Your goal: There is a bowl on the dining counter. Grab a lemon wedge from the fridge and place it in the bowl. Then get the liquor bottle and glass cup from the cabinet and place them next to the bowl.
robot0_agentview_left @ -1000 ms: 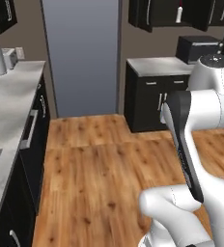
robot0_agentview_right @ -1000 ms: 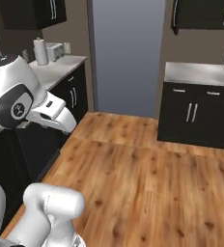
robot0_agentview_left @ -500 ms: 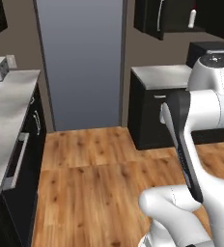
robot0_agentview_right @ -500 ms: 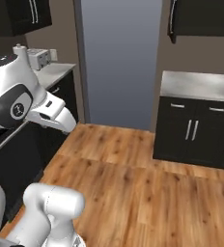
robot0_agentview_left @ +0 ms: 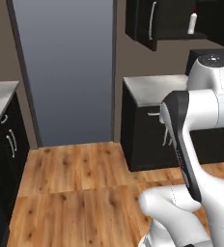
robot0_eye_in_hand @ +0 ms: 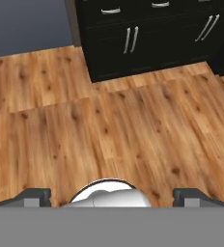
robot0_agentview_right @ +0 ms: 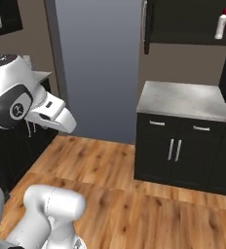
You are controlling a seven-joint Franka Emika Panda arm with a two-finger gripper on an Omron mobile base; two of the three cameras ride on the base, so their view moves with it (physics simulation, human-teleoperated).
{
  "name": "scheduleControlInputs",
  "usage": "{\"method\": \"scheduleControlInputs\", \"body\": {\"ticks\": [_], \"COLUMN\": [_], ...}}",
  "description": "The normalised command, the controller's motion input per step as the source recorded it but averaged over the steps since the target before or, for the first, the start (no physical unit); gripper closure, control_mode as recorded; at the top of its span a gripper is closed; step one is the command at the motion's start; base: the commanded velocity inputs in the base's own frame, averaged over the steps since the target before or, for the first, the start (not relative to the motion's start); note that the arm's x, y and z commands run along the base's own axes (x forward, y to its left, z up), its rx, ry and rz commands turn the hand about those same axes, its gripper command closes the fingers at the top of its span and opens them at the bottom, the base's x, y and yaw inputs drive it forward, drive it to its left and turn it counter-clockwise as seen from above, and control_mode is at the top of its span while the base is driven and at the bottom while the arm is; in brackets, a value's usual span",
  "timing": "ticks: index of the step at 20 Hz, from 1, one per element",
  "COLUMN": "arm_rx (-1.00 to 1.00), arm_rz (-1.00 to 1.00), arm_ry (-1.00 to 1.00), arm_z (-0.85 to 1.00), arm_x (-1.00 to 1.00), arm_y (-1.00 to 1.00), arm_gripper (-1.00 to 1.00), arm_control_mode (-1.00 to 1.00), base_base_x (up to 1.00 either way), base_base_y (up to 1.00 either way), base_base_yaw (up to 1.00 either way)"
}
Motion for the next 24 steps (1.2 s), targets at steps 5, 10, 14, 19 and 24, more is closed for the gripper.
{"method": "scheduleControlInputs", "body": {"ticks": [5, 10, 14, 19, 24], "arm_rx": [0.0, 0.0, 0.0, 0.0, 0.0], "arm_rz": [0.0, 0.0, 0.0, 0.0, 0.0], "arm_ry": [0.0, 0.0, 0.0, 0.0, 0.0], "arm_z": [0.0, 0.0, 0.0, 0.0, 0.0], "arm_x": [0.0, 0.0, 0.0, 0.0, 0.0], "arm_y": [0.0, 0.0, 0.0, 0.0, 0.0], "arm_gripper": [-1.0, -1.0, -1.0, -1.0, -1.0], "arm_control_mode": [1.0, 1.0, 1.0, 1.0, 1.0], "base_base_x": [0.66, 0.57, 0.65, 0.77, 0.68], "base_base_y": [-0.94, -0.85, -0.63, -0.55, -0.64], "base_base_yaw": [0.05, 0.07, 0.1, 0.11, 0.12]}}
